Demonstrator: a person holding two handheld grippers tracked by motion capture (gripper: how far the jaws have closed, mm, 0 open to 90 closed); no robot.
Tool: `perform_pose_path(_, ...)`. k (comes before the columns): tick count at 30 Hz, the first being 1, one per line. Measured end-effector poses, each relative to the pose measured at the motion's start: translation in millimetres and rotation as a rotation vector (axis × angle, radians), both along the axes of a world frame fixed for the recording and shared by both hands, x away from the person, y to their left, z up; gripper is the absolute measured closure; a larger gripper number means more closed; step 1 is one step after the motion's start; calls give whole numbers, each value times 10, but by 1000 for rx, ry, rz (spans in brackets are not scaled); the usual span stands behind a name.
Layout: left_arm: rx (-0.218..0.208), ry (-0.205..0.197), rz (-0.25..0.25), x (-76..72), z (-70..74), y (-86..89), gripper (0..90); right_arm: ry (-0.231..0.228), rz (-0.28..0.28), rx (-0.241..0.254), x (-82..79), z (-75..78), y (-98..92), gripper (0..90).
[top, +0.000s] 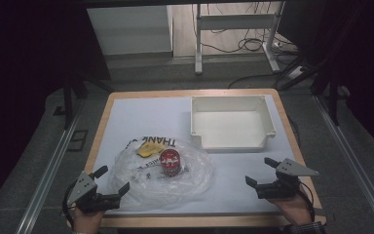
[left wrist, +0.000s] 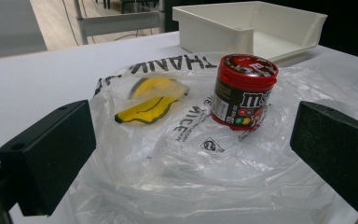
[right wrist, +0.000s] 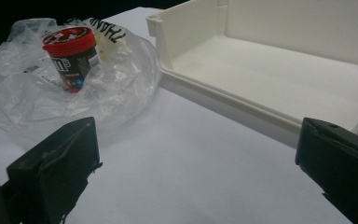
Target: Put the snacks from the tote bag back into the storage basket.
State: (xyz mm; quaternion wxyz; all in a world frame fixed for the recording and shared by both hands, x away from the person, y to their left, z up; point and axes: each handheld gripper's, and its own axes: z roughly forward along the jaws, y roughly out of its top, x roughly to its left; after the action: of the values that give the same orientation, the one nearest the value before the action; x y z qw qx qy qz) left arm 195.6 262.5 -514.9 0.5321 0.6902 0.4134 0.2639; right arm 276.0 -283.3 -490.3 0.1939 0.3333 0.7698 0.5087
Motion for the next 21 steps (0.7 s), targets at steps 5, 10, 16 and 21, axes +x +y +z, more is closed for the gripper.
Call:
perform_pose_path(5, -2, -3, -1, -4, 2, -3, 1, 6, 10, -11, 2, 4, 50, 0)
perform_pose_path(10, 0, -5, -3, -4, 3, -7, 1, 3, 16, -4, 25, 5, 81, 7)
perform_pose_path(16, 0, -8, -4, -13, 4, -11, 1, -7, 25, 6, 41, 24, 108, 15)
perform_pose_path(21, 1, -11, -4, -18, 6, -13, 2, -10, 29, 10, 52, 29, 133, 20)
